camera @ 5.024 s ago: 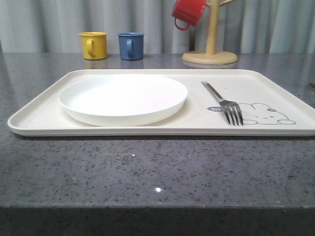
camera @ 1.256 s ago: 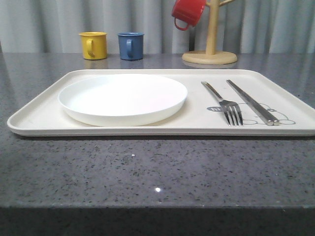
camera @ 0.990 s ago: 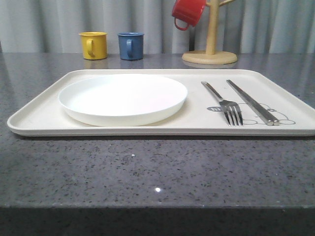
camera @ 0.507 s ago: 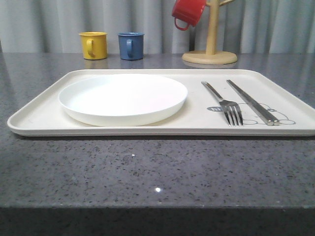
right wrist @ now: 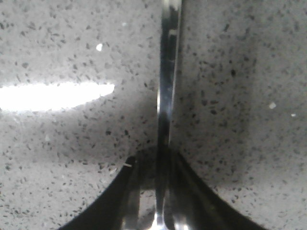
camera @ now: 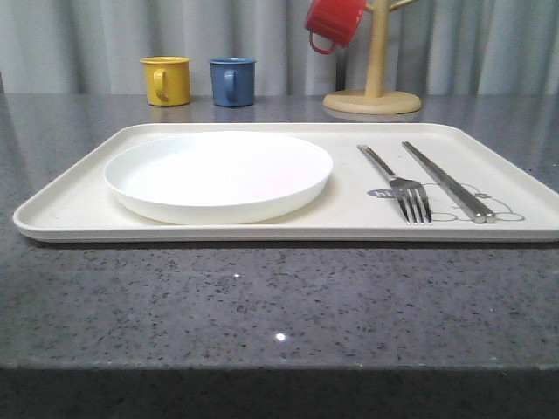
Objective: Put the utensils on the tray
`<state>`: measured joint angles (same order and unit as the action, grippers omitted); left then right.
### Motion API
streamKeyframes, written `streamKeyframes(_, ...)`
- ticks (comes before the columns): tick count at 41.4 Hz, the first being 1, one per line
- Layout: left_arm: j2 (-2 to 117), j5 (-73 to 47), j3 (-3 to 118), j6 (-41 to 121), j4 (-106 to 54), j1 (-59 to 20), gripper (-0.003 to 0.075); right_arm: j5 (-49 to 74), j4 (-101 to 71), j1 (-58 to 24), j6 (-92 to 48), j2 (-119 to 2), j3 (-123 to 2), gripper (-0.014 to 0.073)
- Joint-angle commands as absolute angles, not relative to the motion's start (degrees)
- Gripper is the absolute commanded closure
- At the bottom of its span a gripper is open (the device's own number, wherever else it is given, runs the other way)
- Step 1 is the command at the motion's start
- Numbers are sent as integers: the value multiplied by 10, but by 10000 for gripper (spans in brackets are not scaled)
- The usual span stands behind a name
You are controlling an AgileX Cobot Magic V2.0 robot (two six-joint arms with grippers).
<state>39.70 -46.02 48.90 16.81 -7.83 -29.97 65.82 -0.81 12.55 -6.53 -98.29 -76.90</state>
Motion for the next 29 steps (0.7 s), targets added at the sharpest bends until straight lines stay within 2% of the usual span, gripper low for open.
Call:
streamKeyframes(1, 398, -419, 503, 164, -85, -301, 419, 656, -3, 130, -72, -966, -786, 469)
streamKeyframes(5, 398, -419, 503, 164, -85, -301, 418, 661, -7, 130, -72, -966, -797, 545)
streamKeyframes(7, 398, -419, 503, 164, -85, -301, 419, 666, -11, 130, -72, -965, -804, 557)
streamKeyframes(18, 398, -419, 503, 164, -85, -301, 418, 704, -71, 118, -72, -933, -844, 556)
streamKeyframes(29, 398, -419, 503, 164, -85, -301, 419, 711, -106, 3, -47, -904, -849, 556)
